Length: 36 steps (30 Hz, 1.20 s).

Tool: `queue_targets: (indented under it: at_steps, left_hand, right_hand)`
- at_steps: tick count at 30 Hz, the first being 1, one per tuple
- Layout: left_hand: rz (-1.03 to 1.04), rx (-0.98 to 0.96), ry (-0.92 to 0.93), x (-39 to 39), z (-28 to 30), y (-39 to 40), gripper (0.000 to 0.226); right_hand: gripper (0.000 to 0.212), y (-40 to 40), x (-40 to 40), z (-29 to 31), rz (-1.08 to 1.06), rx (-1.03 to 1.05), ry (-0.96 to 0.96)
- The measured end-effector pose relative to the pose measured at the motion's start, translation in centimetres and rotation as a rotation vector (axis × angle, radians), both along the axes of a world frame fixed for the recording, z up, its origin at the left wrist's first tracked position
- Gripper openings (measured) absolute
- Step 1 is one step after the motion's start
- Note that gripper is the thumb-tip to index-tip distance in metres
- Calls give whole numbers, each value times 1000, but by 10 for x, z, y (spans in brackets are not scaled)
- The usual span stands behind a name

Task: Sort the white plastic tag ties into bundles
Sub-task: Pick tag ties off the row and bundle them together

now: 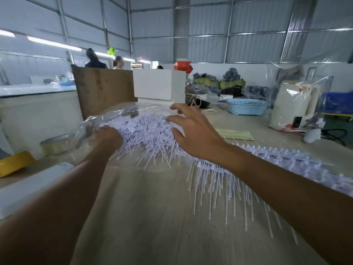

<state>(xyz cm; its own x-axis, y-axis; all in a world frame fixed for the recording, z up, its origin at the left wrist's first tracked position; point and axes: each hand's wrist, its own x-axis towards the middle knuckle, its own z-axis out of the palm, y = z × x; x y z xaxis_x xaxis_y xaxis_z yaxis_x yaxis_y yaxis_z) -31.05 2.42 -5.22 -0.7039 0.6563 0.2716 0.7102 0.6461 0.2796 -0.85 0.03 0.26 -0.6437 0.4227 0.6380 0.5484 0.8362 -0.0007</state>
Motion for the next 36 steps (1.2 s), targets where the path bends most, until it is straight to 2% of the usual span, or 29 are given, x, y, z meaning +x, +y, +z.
queue_targets:
  at_steps: [3,7,9,11,13,19,22,24,27,31,36]
  left_hand:
    - [-200,-1,262,48,3,-28,32]
    - [-602,95,612,129,2,-74,23]
    - [-833,163,712,172,3,-92,23]
    - [-998,155,692,212,5,-100,25]
    - [-1042,126,623,243,6,-95,24]
    - [-884,123,325,270,-6,-60,32]
    - [-765,101,189,260,-26,-50,37]
    - [-755,72,121,252,-37,-45,34]
    - [-750,124,24,246,-43,-45,30]
    - [-669,138,-80,242,-44,-44,25]
    - [-657,155,-154,239,-46,-40,27]
  right_hand:
    - [28,-12,27,-15,7,-6,-35]
    - [25,-17,86,-36,-62,-81,-84]
    - [24,-15,120,-46,-144,-159,-60]
    - [24,-14,154,-53,-230,-224,-50]
    - [24,-14,187,-57,-308,-247,-63]
    - [22,-12,293,-60,-616,-245,-172]
    - [32,-12,338,-76,-842,-278,-58]
    - [37,-8,360,-85,-939,-399,-12]
    - [47,-4,379,-82,-940,-636,140]
    - [23,-2,385,-86,-880,-604,183]
    - [23,-2,377,-90,-904,-606,248]
